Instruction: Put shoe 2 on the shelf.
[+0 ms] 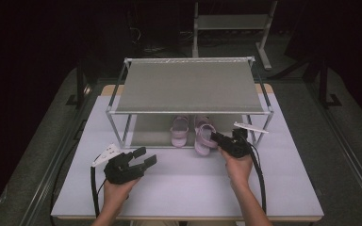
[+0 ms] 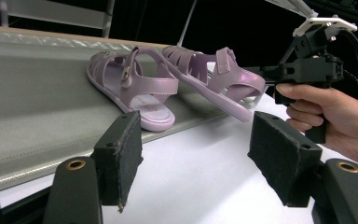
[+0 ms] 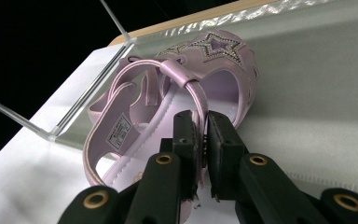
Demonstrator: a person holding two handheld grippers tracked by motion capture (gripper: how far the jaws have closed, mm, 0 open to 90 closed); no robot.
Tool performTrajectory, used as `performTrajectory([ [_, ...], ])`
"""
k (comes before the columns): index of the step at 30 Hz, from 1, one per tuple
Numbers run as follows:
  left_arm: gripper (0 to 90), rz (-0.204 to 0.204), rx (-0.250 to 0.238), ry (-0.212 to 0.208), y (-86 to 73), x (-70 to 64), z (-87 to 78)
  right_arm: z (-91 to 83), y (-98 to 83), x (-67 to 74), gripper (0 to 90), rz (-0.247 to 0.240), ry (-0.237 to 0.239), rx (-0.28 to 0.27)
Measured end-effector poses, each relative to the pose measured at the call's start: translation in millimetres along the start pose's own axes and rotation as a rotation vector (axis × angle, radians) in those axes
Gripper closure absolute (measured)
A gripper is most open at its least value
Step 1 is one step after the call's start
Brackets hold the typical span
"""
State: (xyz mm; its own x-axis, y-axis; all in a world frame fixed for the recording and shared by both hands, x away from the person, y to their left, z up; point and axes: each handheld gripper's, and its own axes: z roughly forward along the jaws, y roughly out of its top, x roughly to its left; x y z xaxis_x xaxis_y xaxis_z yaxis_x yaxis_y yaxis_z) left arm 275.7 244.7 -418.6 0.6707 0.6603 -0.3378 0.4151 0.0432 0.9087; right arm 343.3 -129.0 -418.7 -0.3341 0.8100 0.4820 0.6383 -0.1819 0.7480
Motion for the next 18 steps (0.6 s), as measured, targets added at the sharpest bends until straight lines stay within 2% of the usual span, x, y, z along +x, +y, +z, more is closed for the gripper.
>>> performTrajectory([
  [14, 34.2, 0.002, 0.000, -0.004, 0.4, -0.3, 0.5, 15.6, 9.3, 1.1, 82.0, -0.029, -0.016, -0.011],
  [18, 34.2, 0.002, -0.001, -0.006, 0.2, -0.3, 0.9, 20.6, 10.3, 3.6, 81.9, -0.007, -0.026, 0.013],
])
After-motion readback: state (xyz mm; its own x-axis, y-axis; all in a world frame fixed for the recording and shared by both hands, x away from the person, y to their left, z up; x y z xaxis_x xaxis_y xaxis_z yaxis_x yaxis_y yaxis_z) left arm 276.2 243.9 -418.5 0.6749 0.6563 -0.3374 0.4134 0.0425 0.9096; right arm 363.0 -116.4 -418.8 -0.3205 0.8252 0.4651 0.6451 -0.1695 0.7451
